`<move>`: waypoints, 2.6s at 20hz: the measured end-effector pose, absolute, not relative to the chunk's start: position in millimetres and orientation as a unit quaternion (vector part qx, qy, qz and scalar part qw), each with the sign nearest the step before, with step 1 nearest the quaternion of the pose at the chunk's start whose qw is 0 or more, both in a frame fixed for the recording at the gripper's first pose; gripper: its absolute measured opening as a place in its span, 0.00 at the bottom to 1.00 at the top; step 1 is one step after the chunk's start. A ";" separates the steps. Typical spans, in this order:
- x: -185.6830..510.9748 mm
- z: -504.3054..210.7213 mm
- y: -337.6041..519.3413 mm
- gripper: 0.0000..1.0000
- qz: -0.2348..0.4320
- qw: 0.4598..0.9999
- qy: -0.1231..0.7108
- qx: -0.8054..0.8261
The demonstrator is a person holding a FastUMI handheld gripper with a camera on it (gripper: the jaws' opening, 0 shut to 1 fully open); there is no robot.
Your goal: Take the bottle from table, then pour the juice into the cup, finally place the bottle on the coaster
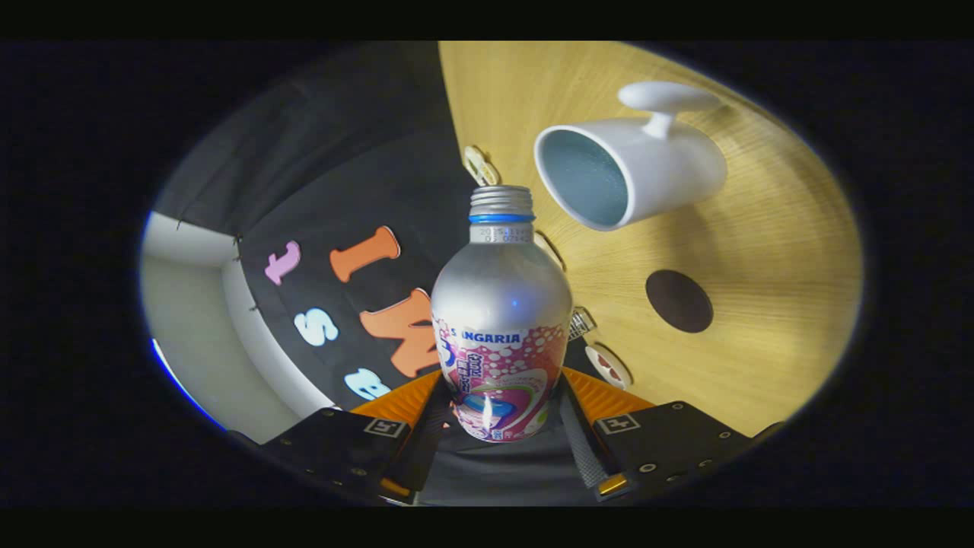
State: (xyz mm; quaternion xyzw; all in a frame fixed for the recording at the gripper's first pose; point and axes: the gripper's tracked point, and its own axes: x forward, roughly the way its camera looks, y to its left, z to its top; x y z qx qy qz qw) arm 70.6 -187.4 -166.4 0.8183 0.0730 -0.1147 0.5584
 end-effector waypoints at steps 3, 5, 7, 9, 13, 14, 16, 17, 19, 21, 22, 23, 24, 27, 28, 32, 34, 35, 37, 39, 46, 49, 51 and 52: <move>70.4 -175.0 -176.5 0.75 -0.096 0.651 0.082 0.748; 70.3 -179.5 -168.6 0.75 -0.083 0.710 0.089 0.694; 71.8 -186.6 -157.9 0.75 -0.072 0.769 0.099 0.627; 73.1 -185.6 -153.3 0.75 -0.063 0.820 0.101 0.560; 75.3 -183.7 -147.6 0.75 -0.062 0.896 0.109 0.426; 76.7 -184.0 -147.9 0.75 -0.062 0.910 0.113 0.393; 81.7 -183.1 -147.8 0.76 -0.062 0.934 0.116 0.333; 84.1 -182.0 -148.5 0.76 -0.062 0.943 0.112 0.309; 88.1 -186.1 -153.9 0.75 -0.068 0.954 0.115 0.268; 88.4 -191.0 -156.1 0.76 -0.071 0.964 0.119 0.227; 89.5 -192.9 -155.1 0.76 -0.069 0.970 0.123 0.200; 90.9 -196.5 -156.0 0.76 -0.072 0.975 0.129 0.167; 92.0 -200.9 -157.9 0.76 -0.073 0.979 0.138 0.130; 95.1 -211.6 -159.0 0.76 -0.078 0.983 0.159 0.039; 96.6 -216.4 -157.5 0.76 -0.076 0.983 0.165 0.021; 102.2 -237.3 -156.0 0.76 -0.076 0.977 0.197 -0.040; 103.3 -246.9 -155.5 0.76 -0.072 0.973 0.211 -0.053; 102.1 -254.4 -156.4 0.76 -0.072 0.971 0.219 -0.055; 102.7 -260.9 -156.9 0.76 -0.072 0.970 0.227 -0.056; 103.3 -268.0 -157.8 0.76 -0.073 0.967 0.234 -0.060; 105.6 -287.0 -159.7 0.76 -0.071 0.963 0.253 -0.055; 107.9 -287.2 -159.7 0.78 -0.071 0.965 0.249 -0.043; 106.6 -288.1 -163.6 0.80 -0.078 0.964 0.250 -0.049; 105.6 -286.7 -165.3 0.82 -0.083 0.964 0.247 -0.052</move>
